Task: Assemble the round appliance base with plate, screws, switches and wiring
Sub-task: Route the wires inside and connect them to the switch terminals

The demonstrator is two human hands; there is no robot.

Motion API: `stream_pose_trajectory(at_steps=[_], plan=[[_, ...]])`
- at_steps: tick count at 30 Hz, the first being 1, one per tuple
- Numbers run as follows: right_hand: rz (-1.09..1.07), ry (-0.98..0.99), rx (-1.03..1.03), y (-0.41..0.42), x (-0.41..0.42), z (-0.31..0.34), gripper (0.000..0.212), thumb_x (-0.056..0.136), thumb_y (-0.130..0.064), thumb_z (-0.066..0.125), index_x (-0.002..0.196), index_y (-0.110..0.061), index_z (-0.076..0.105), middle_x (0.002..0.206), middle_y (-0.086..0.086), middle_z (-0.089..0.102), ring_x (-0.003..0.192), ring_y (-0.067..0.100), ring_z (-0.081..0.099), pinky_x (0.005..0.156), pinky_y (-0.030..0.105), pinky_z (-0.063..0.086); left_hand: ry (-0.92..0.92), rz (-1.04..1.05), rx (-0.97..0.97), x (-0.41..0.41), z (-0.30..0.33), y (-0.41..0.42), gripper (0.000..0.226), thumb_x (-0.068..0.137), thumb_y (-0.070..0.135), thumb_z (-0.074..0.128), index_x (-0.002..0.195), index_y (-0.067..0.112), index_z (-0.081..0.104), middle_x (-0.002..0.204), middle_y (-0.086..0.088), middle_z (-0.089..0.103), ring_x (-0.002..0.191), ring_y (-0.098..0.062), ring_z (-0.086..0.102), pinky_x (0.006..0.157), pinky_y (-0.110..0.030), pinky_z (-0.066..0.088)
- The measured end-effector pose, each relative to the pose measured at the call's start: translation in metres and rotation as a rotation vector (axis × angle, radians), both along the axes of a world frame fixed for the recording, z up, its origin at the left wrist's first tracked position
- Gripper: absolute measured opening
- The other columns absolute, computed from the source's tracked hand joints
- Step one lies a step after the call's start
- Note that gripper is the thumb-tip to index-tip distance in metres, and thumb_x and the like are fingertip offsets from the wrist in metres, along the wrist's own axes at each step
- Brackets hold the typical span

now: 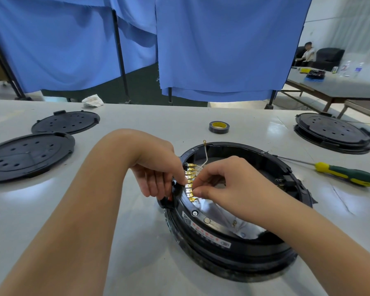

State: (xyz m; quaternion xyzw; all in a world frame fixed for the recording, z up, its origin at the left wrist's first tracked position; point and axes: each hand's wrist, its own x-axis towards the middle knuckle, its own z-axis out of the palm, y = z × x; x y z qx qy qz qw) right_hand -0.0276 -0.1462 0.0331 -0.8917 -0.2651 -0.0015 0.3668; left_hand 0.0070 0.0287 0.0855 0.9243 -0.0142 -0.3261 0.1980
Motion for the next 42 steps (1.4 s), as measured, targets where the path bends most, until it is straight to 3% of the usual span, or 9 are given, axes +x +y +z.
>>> stream_pose_trajectory(at_steps=[12, 20, 34, 38, 42], plan=[[-0.001, -0.025, 0.004, 0.000, -0.001, 0.000, 0.006, 0.079, -0.024, 0.074, 0.075, -0.029, 0.073, 0.068, -0.016, 0.068, 0.070, -0.002, 0.062, 0.068, 0.016, 0.049, 0.008, 0.018, 0.001, -0.001, 0.002, 0.000, 0.043, 0.092, 0.038, 0.064, 0.066, 0.004, 0.069, 0.055, -0.006, 0.069, 0.042, -0.013, 0.061, 0.046, -0.020, 0.051], [-0.029, -0.024, -0.034, 0.000, -0.001, -0.001, 0.004, 0.079, -0.031, 0.073, 0.076, -0.028, 0.073, 0.073, -0.011, 0.069, 0.073, 0.002, 0.063, 0.076, 0.034, 0.053, 0.000, 0.001, -0.002, -0.002, 0.003, -0.001, 0.043, 0.092, 0.038, 0.063, 0.065, 0.005, 0.069, 0.057, -0.005, 0.070, 0.046, -0.012, 0.065, 0.047, -0.020, 0.053], [-0.002, -0.048, -0.046, 0.001, 0.001, -0.003, 0.003, 0.081, -0.032, 0.071, 0.077, -0.030, 0.072, 0.077, -0.012, 0.069, 0.075, 0.001, 0.063, 0.076, 0.034, 0.053, -0.003, 0.011, -0.009, 0.000, 0.001, 0.000, 0.043, 0.091, 0.036, 0.065, 0.063, 0.004, 0.070, 0.057, -0.007, 0.070, 0.044, -0.013, 0.064, 0.046, -0.021, 0.052], [-0.022, -0.066, 0.016, -0.007, 0.001, 0.002, 0.013, 0.077, -0.040, 0.072, 0.084, -0.029, 0.072, 0.078, -0.014, 0.069, 0.077, 0.000, 0.063, 0.077, 0.032, 0.054, 0.000, 0.033, -0.003, 0.002, 0.001, -0.001, 0.043, 0.091, 0.034, 0.065, 0.060, 0.005, 0.070, 0.058, -0.009, 0.070, 0.043, -0.015, 0.062, 0.047, -0.022, 0.052], [-0.114, -0.127, 0.133, -0.031, 0.010, 0.015, 0.006, 0.078, -0.037, 0.070, 0.080, -0.032, 0.072, 0.076, -0.018, 0.070, 0.074, -0.001, 0.066, 0.074, 0.024, 0.055, -0.022, 0.051, 0.010, 0.004, 0.000, 0.004, 0.044, 0.090, 0.033, 0.063, 0.054, 0.008, 0.070, 0.059, -0.009, 0.070, 0.043, -0.016, 0.060, 0.049, -0.022, 0.052]])
